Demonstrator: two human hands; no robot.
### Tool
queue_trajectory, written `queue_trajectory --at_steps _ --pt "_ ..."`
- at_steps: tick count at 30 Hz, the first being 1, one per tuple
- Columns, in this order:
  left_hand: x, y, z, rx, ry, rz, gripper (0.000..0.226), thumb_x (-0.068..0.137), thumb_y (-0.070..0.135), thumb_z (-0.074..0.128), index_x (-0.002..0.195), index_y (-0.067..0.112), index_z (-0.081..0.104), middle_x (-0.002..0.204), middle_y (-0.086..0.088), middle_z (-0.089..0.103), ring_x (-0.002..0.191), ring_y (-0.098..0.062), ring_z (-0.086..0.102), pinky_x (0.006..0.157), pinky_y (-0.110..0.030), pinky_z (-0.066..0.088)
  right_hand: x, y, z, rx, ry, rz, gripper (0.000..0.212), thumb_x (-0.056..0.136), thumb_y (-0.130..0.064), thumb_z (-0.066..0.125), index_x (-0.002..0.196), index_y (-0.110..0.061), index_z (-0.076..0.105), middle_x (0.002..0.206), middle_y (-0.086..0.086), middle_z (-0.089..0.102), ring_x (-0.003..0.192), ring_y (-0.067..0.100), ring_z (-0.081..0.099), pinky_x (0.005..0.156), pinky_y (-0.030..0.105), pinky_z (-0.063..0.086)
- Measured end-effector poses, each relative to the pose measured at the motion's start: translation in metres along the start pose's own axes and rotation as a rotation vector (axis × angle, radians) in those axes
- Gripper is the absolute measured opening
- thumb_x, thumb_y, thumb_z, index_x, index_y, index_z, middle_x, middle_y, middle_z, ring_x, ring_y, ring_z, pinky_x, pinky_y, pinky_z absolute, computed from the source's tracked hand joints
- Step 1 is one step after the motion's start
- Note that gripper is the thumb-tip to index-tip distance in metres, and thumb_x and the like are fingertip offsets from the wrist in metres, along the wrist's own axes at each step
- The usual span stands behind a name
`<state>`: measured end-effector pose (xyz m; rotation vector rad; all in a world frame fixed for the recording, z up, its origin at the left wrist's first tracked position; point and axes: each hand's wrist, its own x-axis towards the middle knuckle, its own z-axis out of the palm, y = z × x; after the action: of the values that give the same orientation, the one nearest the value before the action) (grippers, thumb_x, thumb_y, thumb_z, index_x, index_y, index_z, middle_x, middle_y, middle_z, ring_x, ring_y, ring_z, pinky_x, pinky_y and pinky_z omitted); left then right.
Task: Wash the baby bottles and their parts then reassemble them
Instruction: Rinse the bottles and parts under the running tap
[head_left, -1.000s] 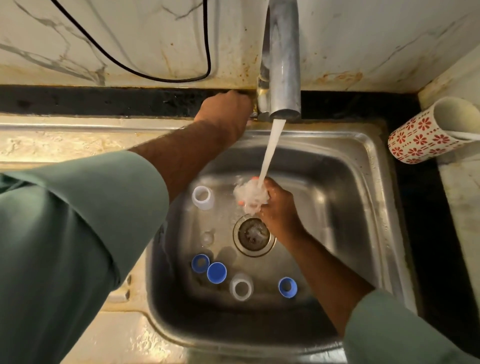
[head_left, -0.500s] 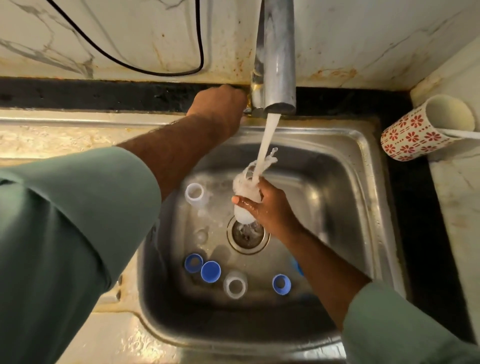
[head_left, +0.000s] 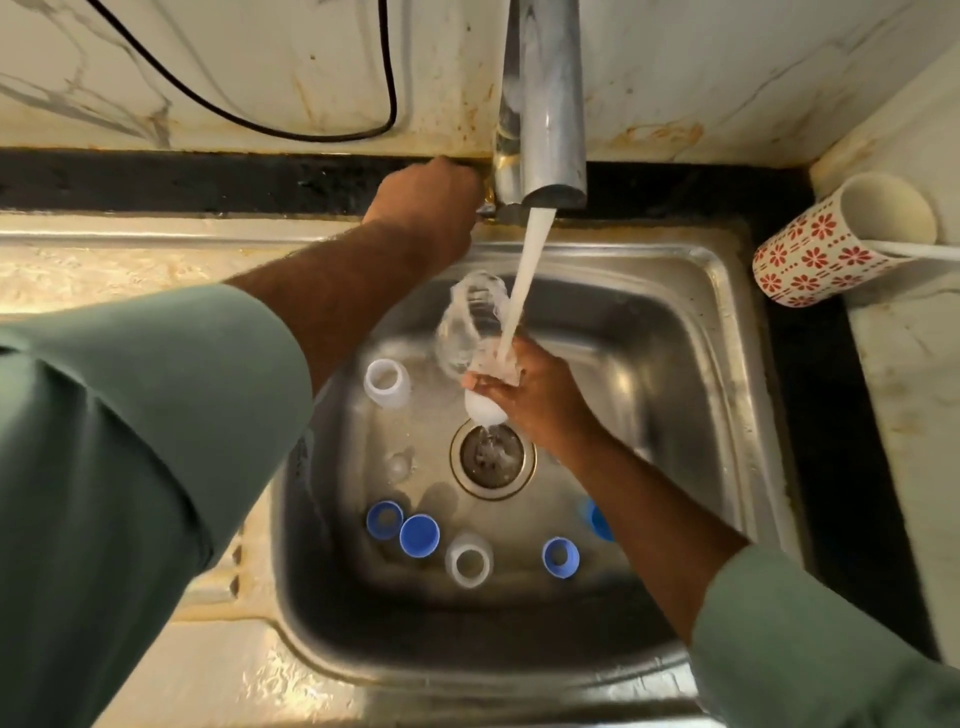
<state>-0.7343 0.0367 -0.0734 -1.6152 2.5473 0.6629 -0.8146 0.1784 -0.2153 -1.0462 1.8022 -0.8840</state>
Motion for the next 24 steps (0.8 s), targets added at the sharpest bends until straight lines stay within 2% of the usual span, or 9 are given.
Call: queue_trajectory --at_steps 4,7,10,13,15,17,19,21,24 --pt "-0.001 -0.003 0.003 0.007 0.012 -0.003 0.027 0.102 0.006 0.045 0.125 -0.004 0.056 0.126 -0.022 0.061 0.115 -0.039 0.059 0.101 -0.049 0.047 0.001 -0.003 -0.002 -0.064 -0.078 0.017 0.061 0.084 -0.042 0.073 0.135 -0.02 0.048 0.122 -0.001 0.062 0.113 0.019 0.059 0.093 0.029 0.048" --pt "0.001 -0.003 0.003 0.009 0.017 -0.016 0.028 0.103 0.008 0.046 0.126 -0.004 0.057 0.126 -0.023 0.061 0.116 -0.039 0.059 0.101 -0.049 0.047 0.0 -0.006 0.001 -0.005 -0.028 0.055 0.057 0.086 -0.047 0.067 0.134 -0.022 0.047 0.12 -0.004 0.059 0.111 0.017 0.057 0.094 0.031 0.047" --pt "-0.003 -0.001 0.002 -0.004 0.01 -0.023 0.028 0.103 0.009 0.046 0.125 -0.003 0.056 0.126 -0.022 0.061 0.116 -0.039 0.059 0.101 -0.048 0.046 0.004 -0.007 0.007 0.066 -0.109 0.224 0.056 0.086 -0.058 0.06 0.132 -0.027 0.049 0.121 0.001 0.062 0.11 0.022 0.059 0.091 0.035 0.047" --pt "0.0 -0.003 0.004 0.019 0.007 -0.019 0.028 0.103 0.01 0.045 0.125 -0.002 0.057 0.125 -0.022 0.061 0.115 -0.038 0.059 0.1 -0.047 0.047 0.009 -0.021 0.005 0.207 -0.143 0.353 0.026 0.091 -0.053 0.058 0.099 -0.028 0.06 0.103 0.006 0.067 0.092 0.02 0.06 0.084 0.032 0.046" --pt "0.0 -0.004 0.005 0.025 0.007 -0.013 0.028 0.103 0.011 0.046 0.124 -0.001 0.058 0.124 -0.021 0.062 0.113 -0.037 0.06 0.099 -0.047 0.048 0.01 -0.031 -0.003 0.301 -0.212 0.51 0.02 0.094 -0.047 0.057 0.088 -0.027 0.058 0.088 0.004 0.062 0.079 0.019 0.057 0.084 0.033 0.047" --pt "0.003 -0.005 0.006 0.046 0.012 0.001 0.026 0.102 0.01 0.046 0.122 -0.001 0.059 0.121 -0.02 0.063 0.111 -0.037 0.061 0.097 -0.046 0.049 0.01 -0.038 -0.012 0.38 -0.352 0.671 0.021 0.09 -0.043 0.061 0.097 -0.023 0.06 0.089 0.007 0.06 0.078 0.023 0.057 0.081 0.037 0.051" --pt "0.005 -0.008 0.008 0.066 0.014 0.016 0.025 0.102 0.009 0.046 0.12 0.0 0.061 0.119 -0.02 0.063 0.108 -0.037 0.061 0.093 -0.046 0.048 0.013 -0.04 -0.02 0.377 -0.45 0.753 0.036 0.082 -0.042 0.071 0.108 -0.02 0.058 0.096 0.011 0.061 0.08 0.027 0.061 0.081 0.043 0.055" --pt "0.007 -0.009 0.009 0.075 0.017 0.031 0.025 0.101 0.009 0.046 0.12 0.001 0.061 0.119 -0.02 0.064 0.108 -0.038 0.061 0.092 -0.045 0.048 0.017 -0.039 -0.024 0.049 -0.401 0.627 0.048 0.076 -0.042 0.077 0.113 -0.022 0.053 0.102 0.007 0.062 0.085 0.025 0.062 0.076 0.038 0.056" --pt "0.007 -0.01 0.009 0.082 0.019 0.037 0.026 0.101 0.01 0.047 0.121 0.002 0.061 0.119 -0.019 0.063 0.108 -0.037 0.061 0.092 -0.045 0.048 0.009 -0.037 -0.024 -0.644 -0.242 0.174 0.064 0.072 -0.052 0.077 0.125 -0.027 0.051 0.122 -0.001 0.062 0.105 0.022 0.061 0.084 0.033 0.049"
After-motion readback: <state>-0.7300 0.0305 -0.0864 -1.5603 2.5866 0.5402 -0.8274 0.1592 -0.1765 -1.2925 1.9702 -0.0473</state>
